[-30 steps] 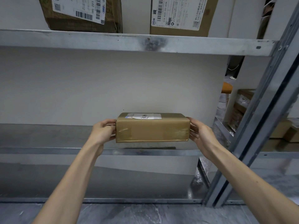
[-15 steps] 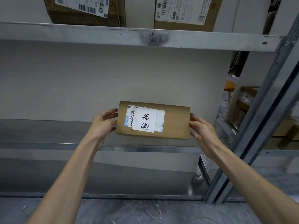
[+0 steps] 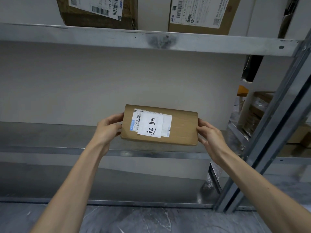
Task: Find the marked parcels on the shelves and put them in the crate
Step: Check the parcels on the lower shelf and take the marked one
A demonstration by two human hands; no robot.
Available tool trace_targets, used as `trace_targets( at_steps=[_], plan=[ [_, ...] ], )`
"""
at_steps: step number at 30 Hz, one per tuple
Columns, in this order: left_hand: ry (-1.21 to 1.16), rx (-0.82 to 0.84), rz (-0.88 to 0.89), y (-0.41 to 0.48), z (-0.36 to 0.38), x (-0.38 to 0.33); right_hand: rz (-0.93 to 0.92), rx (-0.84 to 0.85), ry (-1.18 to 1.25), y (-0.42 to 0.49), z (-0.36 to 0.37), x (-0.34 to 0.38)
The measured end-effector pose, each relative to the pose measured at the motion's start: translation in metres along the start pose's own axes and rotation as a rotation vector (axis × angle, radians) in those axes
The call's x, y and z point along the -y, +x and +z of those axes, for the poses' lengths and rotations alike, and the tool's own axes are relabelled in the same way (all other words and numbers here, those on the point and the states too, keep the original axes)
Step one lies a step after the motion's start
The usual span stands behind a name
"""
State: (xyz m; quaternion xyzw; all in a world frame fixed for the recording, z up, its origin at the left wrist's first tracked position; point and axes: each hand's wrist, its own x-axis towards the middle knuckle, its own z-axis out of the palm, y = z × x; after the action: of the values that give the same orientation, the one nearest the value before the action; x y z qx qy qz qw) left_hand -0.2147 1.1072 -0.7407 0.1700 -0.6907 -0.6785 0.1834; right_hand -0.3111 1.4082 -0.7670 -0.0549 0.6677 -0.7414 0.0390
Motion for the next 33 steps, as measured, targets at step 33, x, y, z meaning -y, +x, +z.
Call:
trace_targets(
  at_steps=[33],
  plan=[
    [-0.060,-0.148,-0.182,-0.127,-0.045,-0.263,0.191,-0.043,-0.222,-0.106,0.045,0.310]
  ],
)
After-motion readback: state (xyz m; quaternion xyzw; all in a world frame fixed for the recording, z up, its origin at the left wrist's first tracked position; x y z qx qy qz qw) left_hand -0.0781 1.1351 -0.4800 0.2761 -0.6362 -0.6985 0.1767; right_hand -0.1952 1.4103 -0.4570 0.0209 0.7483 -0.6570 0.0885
